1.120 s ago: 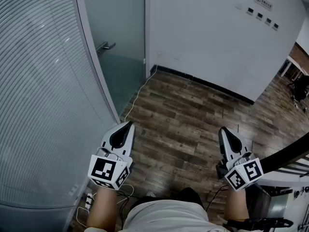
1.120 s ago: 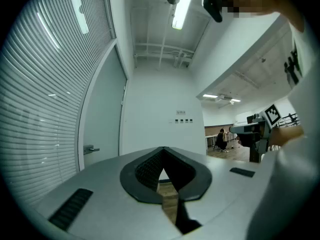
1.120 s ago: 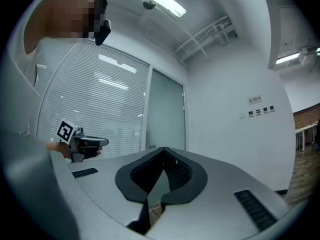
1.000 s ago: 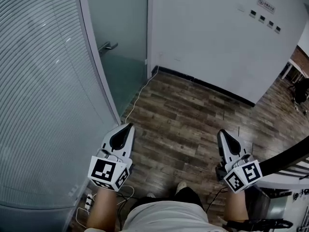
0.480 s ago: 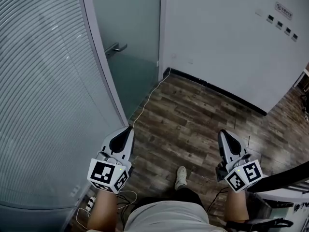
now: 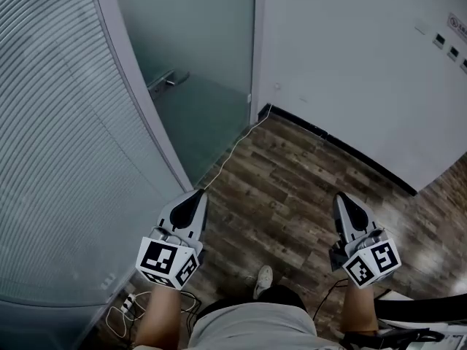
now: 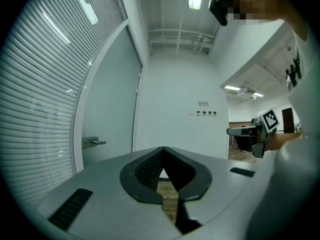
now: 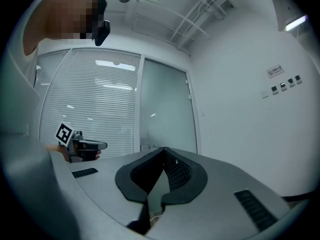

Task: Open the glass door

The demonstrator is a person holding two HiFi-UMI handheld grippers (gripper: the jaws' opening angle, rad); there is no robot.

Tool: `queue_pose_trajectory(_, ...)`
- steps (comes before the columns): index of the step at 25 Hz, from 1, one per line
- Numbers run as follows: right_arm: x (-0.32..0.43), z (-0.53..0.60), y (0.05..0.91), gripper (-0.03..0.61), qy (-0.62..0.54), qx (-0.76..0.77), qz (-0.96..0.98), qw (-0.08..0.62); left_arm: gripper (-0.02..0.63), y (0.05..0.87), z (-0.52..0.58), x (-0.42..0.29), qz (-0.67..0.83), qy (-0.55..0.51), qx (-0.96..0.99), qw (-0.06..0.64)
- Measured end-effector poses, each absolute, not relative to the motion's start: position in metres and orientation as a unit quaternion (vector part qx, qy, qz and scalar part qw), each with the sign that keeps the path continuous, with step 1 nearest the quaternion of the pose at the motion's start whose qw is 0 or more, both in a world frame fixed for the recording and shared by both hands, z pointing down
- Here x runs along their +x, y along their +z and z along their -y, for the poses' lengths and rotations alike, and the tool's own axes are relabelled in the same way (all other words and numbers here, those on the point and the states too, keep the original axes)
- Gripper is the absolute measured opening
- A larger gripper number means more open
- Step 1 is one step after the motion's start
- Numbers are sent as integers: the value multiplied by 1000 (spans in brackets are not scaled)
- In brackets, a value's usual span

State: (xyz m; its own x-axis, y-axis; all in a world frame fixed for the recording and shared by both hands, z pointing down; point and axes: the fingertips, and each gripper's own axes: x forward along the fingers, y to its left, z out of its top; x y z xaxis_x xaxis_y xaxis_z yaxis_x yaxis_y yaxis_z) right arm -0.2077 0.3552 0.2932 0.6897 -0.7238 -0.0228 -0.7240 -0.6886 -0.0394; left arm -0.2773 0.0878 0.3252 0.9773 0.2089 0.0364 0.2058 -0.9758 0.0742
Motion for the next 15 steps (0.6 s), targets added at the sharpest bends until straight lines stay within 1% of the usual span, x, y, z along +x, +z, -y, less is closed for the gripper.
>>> queue_pose_trajectory(6,-122,-375,304,0,-8,-905,-424,41,0,327,-106,-208,-65,33,997,33)
queue_pose_trajectory(10,-91,-371,306,0,-9,-894,-445,53,0,323,-104,-190,-41,36,998,25)
queue_pose_trajectory(15,-57,-351,312,0,-15,-880,-471,53,0,319,-92,-167,-17,29,999,21)
